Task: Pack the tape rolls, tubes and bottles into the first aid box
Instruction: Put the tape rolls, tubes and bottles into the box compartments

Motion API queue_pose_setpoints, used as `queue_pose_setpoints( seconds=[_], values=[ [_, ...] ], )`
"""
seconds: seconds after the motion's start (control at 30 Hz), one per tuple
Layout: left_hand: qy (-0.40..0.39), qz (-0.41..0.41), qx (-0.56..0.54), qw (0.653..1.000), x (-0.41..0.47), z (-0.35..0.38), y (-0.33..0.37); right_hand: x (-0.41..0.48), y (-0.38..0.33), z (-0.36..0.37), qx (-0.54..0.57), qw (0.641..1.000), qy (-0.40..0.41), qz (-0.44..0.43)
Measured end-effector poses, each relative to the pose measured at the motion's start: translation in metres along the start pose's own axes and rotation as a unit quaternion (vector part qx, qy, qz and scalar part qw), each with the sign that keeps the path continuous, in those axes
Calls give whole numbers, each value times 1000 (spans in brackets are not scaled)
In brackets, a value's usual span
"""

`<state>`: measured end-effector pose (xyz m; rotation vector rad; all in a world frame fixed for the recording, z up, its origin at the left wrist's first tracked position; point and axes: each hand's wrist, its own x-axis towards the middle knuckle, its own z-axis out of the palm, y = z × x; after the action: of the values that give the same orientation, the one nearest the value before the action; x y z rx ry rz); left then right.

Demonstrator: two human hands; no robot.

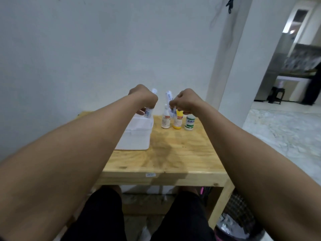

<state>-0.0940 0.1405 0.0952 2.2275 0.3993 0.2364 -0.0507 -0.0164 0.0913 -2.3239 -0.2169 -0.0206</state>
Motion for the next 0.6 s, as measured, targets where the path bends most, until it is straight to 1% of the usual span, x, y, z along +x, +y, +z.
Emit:
queue_pose_setpoints(
  seconds=[0.17,0.3,0.47,0.53,0.6],
  values=[
    [3,-1,-55,999,1,-28,-13,1,-25,13,46,998,-38,-34],
    [-2,2,-68,998,4,-42,-26,0,-37,21,45,996,-67,-45],
    [-9,31,-43,999,9,-50,-38,-2,-44,30,54,993,-95,-52],
    [-15,55,-19,998,9,-51,-42,-1,-44,33,22,993,-97,-69],
    [-3,85,19,996,7,-51,-46,-1,-42,37,-19,991,-97,-94]
  ],
)
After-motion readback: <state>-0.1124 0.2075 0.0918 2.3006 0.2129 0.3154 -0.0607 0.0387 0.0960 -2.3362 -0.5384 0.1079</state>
